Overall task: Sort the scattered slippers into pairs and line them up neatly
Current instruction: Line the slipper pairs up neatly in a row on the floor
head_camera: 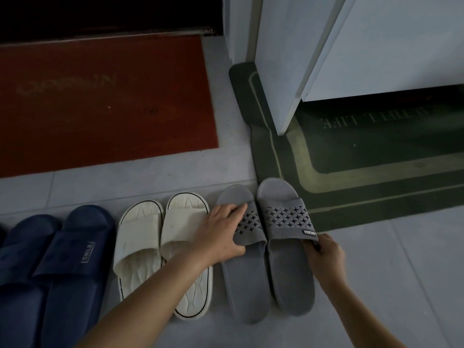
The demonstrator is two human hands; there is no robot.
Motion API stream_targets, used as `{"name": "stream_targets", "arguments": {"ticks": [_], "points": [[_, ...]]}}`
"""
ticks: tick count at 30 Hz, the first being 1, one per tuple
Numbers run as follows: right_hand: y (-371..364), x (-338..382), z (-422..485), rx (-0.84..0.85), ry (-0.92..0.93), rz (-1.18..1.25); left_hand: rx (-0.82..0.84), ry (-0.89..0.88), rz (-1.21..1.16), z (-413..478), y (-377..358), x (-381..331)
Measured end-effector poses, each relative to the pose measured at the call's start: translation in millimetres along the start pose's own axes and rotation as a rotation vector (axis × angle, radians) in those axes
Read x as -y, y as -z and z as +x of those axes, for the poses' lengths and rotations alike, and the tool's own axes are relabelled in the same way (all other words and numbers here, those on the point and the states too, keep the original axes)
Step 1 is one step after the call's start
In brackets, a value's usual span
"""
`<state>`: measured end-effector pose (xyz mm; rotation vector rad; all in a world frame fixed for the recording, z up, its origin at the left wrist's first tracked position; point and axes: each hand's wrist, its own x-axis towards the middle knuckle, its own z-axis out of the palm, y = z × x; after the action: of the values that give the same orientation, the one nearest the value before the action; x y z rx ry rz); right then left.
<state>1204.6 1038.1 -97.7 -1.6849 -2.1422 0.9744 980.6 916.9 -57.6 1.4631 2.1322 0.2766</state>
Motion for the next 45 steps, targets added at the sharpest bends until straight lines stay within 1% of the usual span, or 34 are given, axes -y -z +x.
{"name": "stream_targets", "arguments": {"ticks": [7,8,10,11,12,13,14,16,17,18,20,21,22,23,25,26,28,31,41,43,45], "points": [[3,5,-1,0.031,-0.050,0.010,-0.012,-0.004,0.048,1,-3,-1],[5,8,-1,0.057,-0.058,0.009,-0.019,-0.008,0.057,1,-3,-1],[10,12,0,0.166,-0.082,0.010,-0.032,-0.011,0.067,-6,-2,2],[13,13,-2,0.232,-0.088,-0.006,-0.040,0.000,0.062,-13,0,6],[17,14,-5,0.261,-0.078,-0.037,-0.059,0.025,0.053,-24,2,11],[21,17,-10,0.243,-0.031,-0.077,-0.107,0.064,0.035,-36,4,18],[25,21,-15,0.185,0.050,-0.127,-0.191,0.116,0.004,-50,5,27],[26,38,-28,0.025,0.304,-0.189,-0.390,0.266,-0.074,-83,3,50],[24,53,-34,-0.039,0.427,-0.184,-0.464,0.350,-0.108,-97,0,59],[17,71,-38,-0.047,0.544,-0.159,-0.504,0.435,-0.136,-110,-3,66],[-12,111,-46,0.038,0.782,-0.194,-0.507,0.568,-0.166,-129,-10,78],[-28,132,-48,0.103,0.875,-0.274,-0.492,0.584,-0.151,-134,-12,81],[-45,151,-49,0.210,0.923,-0.374,-0.469,0.578,-0.117,-136,-12,83],[-60,167,-49,0.347,0.922,-0.461,-0.443,0.575,-0.087,-136,-12,85],[-84,180,-42,0.614,0.848,-0.615,-0.377,0.591,-0.076,-134,-9,88],[-91,181,-37,0.675,0.853,-0.668,-0.351,0.603,-0.083,-131,-8,90],[-95,178,-27,0.684,0.905,-0.700,-0.313,0.640,-0.095,-126,-8,93],[-89,173,-19,0.692,0.920,-0.683,-0.269,0.677,-0.111,-117,-9,95],[-91,174,-18,0.666,0.938,-0.707,-0.214,0.653,-0.123,-108,-7,104],[-88,171,-18,0.669,0.940,-0.696,-0.249,0.626,-0.105,-114,-3,103],[-79,164,-17,0.643,0.888,-0.676,-0.376,0.607,-0.060,-128,0,107]]}}
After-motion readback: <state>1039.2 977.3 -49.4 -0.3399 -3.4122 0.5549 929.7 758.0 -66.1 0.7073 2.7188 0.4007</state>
